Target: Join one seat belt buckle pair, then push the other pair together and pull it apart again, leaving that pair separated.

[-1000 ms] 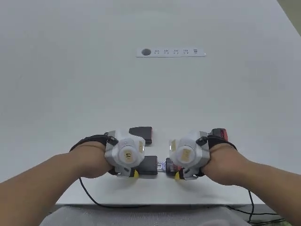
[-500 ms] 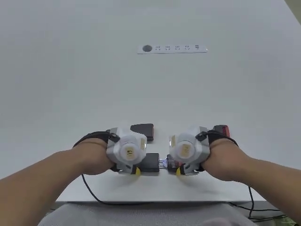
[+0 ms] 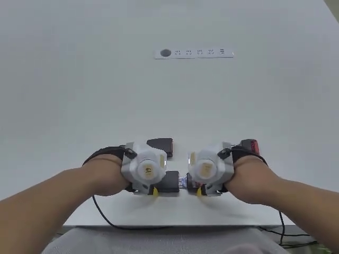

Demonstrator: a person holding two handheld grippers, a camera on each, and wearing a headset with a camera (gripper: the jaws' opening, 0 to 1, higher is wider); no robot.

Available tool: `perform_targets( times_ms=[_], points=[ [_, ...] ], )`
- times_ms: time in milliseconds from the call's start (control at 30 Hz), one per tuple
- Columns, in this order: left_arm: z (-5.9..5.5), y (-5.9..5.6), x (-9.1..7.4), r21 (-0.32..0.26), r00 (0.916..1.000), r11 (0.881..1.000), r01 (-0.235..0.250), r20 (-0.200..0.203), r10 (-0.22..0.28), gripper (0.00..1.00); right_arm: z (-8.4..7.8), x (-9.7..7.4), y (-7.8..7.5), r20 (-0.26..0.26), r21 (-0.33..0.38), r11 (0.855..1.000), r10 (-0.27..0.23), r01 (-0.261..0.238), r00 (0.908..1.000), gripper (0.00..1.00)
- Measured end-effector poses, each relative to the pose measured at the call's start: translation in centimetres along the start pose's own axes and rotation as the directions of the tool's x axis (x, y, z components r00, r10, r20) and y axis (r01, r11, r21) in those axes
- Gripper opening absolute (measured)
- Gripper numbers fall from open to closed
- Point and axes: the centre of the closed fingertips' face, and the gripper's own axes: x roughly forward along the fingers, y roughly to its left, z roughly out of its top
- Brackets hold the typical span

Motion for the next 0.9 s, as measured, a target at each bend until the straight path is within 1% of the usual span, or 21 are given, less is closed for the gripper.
perform_targets(
  times_ms=[67,133,200,267,300,333,367,400,467,633,667,767,833,900],
  points=[
    [0.0,0.0,0.0,0.004,1.0,1.0,-0.001,-0.001,0.001,0.31,0.2,0.1,0.0,0.003,0.0,1.0,0.001,-0.001,1.0,0.32],
    [0.0,0.0,0.0,0.006,1.0,1.0,-0.002,-0.003,0.002,0.31,0.8,0.2,0.1,0.012,0.003,1.0,0.004,-0.004,0.9999,0.32],
    [0.0,0.0,0.0,0.004,1.0,1.0,-0.002,-0.003,0.002,0.31,1.1,0.3,0.1,0.009,-0.007,1.0,0.0,0.0,1.0,0.32],
    [0.0,0.0,0.0,0.006,1.0,1.0,-0.002,-0.004,0.002,0.31,1.1,0.4,0.0,0.015,0.001,1.0,0.001,-0.001,0.9999,0.31],
    [0.0,0.0,0.0,0.008,1.0,1.0,-0.002,-0.005,0.002,0.31,1.2,0.3,0.1,0.023,0.009,1.0,0.001,-0.001,0.9997,0.31],
    [-0.1,0.0,0.1,0.002,1.0,1.0,0.0,-0.008,0.0,0.31,0.9,0.2,0.3,0.019,0.078,0.997,-0.008,0.006,0.9998,0.31],
    [0.0,-0.1,0.2,0.01,1.0,1.0,0.001,-0.006,-0.001,0.31,1.1,0.1,0.0,0.034,0.029,1.0,-0.006,0.005,0.9994,0.31],
    [0.0,-0.1,0.2,0.007,1.0,1.0,0.001,-0.006,-0.001,0.31,1.0,0.0,0.0,0.04,0.015,1.0,-0.003,0.003,0.9992,0.31],
    [0.0,-0.1,0.2,0.008,1.0,1.0,0.001,-0.006,-0.001,0.31,1.0,0.1,0.1,0.047,0.023,1.0,0.0,-0.001,0.9989,0.31],
    [0.1,-0.1,0.2,0.008,1.0,1.0,0.001,-0.009,-0.001,0.31,0.9,0.2,0.0,0.044,0.019,1.0,0.003,-0.004,0.999,0.32],
    [0.0,0.0,0.2,-0.002,0.9999,1.0,0.001,-0.01,-0.001,0.31,0.9,0.3,0.1,0.043,0.02,1.0,0.004,-0.005,0.9991,0.32],
    [-0.1,0.0,0.1,-0.001,0.9999,1.0,0.004,-0.014,-0.004,0.31,0.6,0.3,0.1,0.045,-0.005,1.0,0.006,-0.006,0.999,0.32],
    [-0.1,0.1,0.1,-0.005,1.0,1.0,0.006,-0.002,-0.006,0.31,0.4,0.1,0.1,0.062,-0.01,1.0,0.005,-0.004,0.9981,0.32],
    [-0.2,0.1,0.0,-0.018,0.9998,1.0,0.001,0.021,0.0,0.3,0.4,0.2,0.1,0.083,-0.003,1.0,0.007,-0.007,0.9965,0.32]
  ],
)
